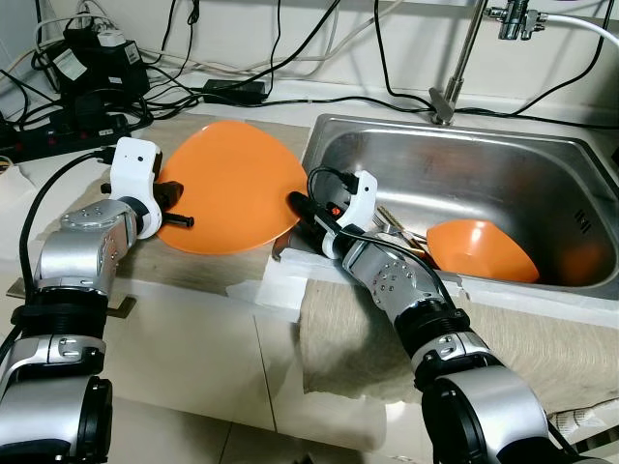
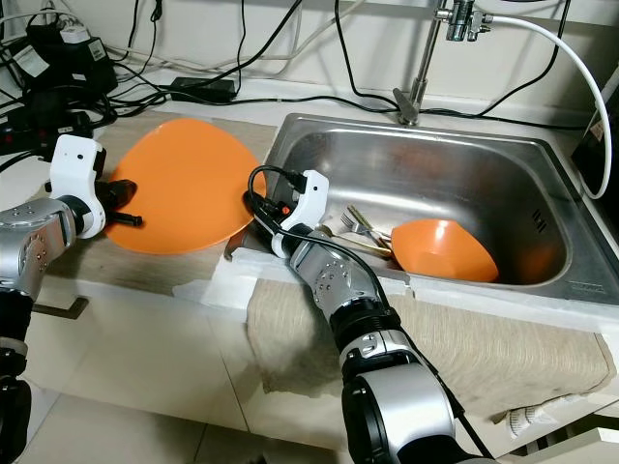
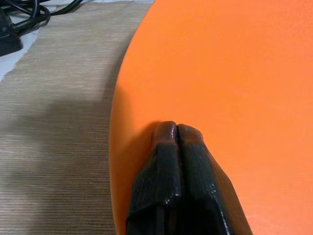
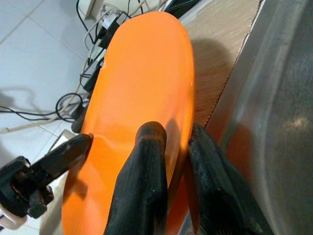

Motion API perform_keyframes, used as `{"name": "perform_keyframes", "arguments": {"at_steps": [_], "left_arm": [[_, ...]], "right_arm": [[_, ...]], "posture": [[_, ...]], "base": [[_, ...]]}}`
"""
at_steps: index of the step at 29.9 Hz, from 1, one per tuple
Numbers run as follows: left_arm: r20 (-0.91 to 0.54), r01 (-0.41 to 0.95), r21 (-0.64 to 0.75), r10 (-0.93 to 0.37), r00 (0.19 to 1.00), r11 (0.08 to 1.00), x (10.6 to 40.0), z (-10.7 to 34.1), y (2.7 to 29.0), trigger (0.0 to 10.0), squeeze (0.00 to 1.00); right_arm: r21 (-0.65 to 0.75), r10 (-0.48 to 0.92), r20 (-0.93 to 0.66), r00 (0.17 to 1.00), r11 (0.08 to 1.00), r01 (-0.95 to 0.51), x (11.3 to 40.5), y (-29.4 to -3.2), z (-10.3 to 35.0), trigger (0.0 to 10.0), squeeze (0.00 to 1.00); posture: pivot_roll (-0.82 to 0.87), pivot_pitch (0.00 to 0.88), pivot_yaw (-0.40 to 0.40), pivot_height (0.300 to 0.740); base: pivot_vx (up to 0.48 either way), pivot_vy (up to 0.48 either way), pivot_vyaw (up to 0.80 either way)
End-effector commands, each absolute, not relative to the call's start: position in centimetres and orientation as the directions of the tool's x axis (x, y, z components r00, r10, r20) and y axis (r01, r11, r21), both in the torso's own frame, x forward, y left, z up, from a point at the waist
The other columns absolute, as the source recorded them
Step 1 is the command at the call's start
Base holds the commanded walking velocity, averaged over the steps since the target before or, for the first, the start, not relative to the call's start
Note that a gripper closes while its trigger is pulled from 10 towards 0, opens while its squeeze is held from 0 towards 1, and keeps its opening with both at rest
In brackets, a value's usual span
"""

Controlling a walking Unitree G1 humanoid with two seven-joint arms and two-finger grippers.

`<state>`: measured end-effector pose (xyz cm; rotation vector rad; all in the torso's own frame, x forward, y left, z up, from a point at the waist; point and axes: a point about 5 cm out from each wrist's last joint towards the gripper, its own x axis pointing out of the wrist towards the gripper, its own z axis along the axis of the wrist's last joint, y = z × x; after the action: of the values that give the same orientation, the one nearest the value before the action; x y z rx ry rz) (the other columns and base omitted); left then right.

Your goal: Kitchen organization

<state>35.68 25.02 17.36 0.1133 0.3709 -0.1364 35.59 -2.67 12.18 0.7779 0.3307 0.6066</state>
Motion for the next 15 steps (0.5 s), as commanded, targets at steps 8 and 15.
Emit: {"name": "perform_keyframes", "arguments": {"at_steps": [8, 15], "left_arm": [[-0.476, 0.112, 0.077, -0.062, 0.877, 0.991, 34.83, 14.83, 25.98, 10.0, 0.0], [-0.476, 0.112, 0.077, -0.062, 0.877, 0.991, 34.83, 14.83, 25.98, 10.0, 0.0]], "right_arm": [[0.563, 0.797, -0.045, 0.602, 0.518, -0.644, 33.05, 7.16, 16.58, 0.0, 0.0], [0.563, 0.797, -0.045, 0.602, 0.518, -0.644, 33.05, 7.16, 16.58, 0.0, 0.0]], "posture": [[0.1, 0.0, -0.024, 0.74], [0.1, 0.0, -0.024, 0.74]], "base": [[0.0, 0.0, 0.0], [0.0, 0.0, 0.0]]}}
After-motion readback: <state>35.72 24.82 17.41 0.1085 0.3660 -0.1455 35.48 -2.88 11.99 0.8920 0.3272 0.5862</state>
